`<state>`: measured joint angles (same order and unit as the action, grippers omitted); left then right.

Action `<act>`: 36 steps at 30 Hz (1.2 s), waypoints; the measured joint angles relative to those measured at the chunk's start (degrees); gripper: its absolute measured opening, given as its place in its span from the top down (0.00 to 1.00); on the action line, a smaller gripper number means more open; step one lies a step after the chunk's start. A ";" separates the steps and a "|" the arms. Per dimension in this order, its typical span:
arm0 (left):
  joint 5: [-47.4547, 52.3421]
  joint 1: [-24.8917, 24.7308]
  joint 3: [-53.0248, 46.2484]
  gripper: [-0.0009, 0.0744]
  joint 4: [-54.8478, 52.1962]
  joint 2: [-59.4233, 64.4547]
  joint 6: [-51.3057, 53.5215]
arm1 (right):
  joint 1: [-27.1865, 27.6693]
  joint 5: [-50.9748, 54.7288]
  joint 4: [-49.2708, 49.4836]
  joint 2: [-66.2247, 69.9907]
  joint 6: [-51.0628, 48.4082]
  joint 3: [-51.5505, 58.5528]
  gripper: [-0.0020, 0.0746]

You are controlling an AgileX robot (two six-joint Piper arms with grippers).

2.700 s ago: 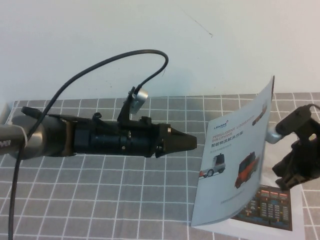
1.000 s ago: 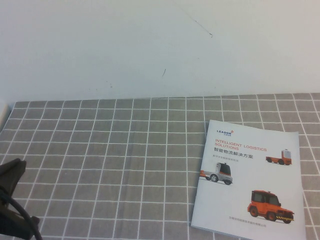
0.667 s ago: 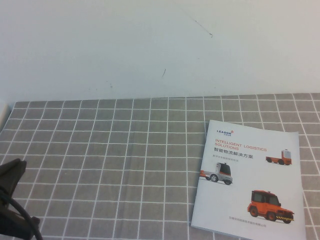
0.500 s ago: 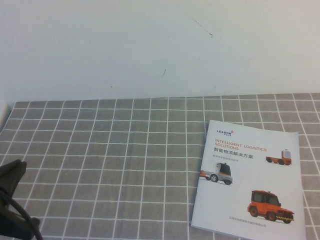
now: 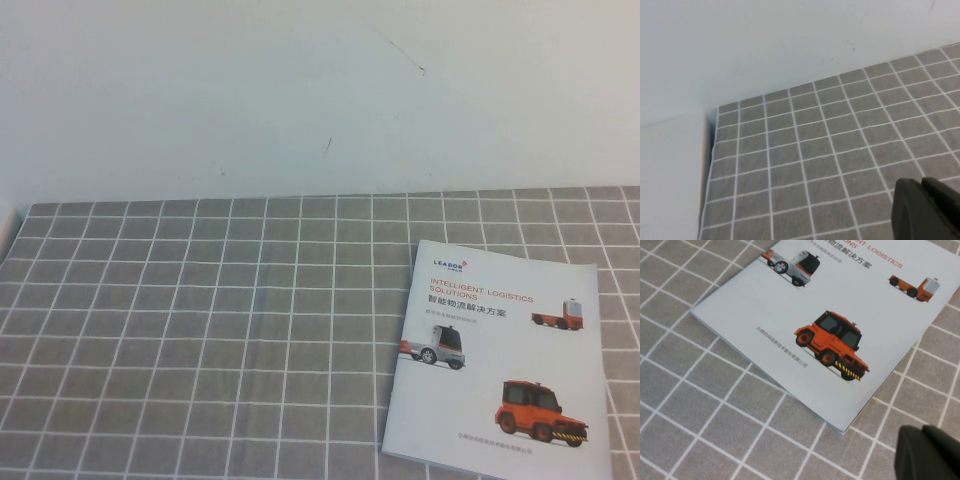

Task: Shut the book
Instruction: 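Close the open booklet and leave it lying on the table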

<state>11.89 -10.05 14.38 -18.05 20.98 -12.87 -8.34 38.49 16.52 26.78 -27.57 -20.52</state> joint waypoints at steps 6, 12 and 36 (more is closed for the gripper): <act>2.16 5.66 -10.04 0.99 0.00 -14.02 -0.96 | 0.00 0.27 0.00 0.00 0.00 0.00 0.98; 4.56 8.59 -15.57 0.99 0.17 -21.37 -5.54 | 0.00 0.51 0.15 0.00 0.00 0.00 0.98; 7.23 9.13 -15.34 0.99 15.33 -21.72 11.46 | 0.00 0.77 0.15 0.00 0.00 0.00 0.98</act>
<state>19.12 -0.92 -0.96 -2.72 -0.74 -1.41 -8.34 39.26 16.66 26.78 -27.57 -20.52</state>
